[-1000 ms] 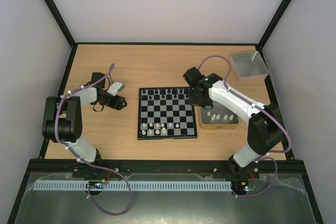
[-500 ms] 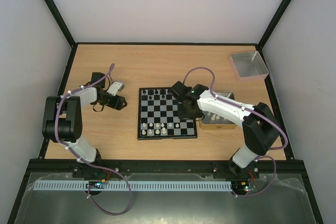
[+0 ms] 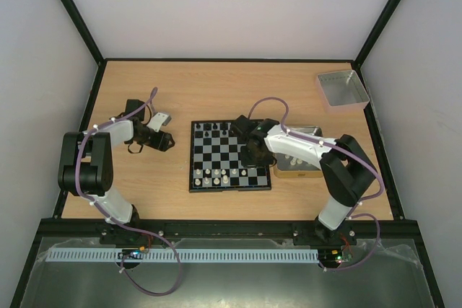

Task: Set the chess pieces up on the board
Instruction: Place the chess piece on the chessboard, then pick up the chess piece from the storage box.

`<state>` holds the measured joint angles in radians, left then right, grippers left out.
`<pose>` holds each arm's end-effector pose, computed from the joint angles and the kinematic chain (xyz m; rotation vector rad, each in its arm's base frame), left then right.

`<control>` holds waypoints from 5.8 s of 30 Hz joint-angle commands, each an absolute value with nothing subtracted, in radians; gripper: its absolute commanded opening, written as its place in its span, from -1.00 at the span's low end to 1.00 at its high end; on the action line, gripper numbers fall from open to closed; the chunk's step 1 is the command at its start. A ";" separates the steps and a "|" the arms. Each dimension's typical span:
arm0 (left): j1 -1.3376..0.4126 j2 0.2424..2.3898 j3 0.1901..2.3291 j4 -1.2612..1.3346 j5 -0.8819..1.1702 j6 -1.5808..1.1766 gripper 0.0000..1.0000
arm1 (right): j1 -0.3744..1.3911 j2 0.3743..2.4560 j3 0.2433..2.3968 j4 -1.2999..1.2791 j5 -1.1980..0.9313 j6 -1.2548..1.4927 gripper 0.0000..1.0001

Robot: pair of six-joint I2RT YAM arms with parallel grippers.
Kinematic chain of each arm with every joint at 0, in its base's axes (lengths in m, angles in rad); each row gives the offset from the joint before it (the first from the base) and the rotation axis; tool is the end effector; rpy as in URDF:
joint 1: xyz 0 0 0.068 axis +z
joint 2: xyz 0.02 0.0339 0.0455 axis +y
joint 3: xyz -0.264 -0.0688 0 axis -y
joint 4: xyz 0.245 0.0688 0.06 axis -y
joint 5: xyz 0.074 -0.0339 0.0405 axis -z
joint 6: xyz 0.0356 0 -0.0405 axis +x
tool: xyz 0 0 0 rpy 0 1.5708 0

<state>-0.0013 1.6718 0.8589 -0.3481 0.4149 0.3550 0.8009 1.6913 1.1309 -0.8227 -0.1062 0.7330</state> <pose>0.3011 -0.0147 0.1417 0.5801 2.5718 -0.4494 0.2142 0.2263 0.1887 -0.1193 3.0614 0.3174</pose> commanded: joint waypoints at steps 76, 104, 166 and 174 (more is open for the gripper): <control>-0.014 1.737 0.828 -0.431 0.392 0.350 0.42 | 0.490 1.580 1.222 -0.942 0.125 0.679 -0.54; -0.015 1.737 0.828 -0.436 0.397 0.354 0.42 | 0.364 1.657 1.048 -0.790 -0.042 0.644 -0.54; -0.017 1.745 0.829 -0.433 0.390 0.349 0.42 | 0.561 1.553 1.236 -1.014 -0.013 0.640 -0.95; -0.017 1.745 0.830 -0.433 0.387 0.348 0.42 | 0.657 1.574 1.220 -1.049 -0.103 0.640 -0.95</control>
<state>-0.0067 1.6787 0.8650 -0.3450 0.4149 0.3561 0.6174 1.5688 1.2152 -0.9798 -0.0635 0.6430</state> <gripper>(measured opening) 0.712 0.024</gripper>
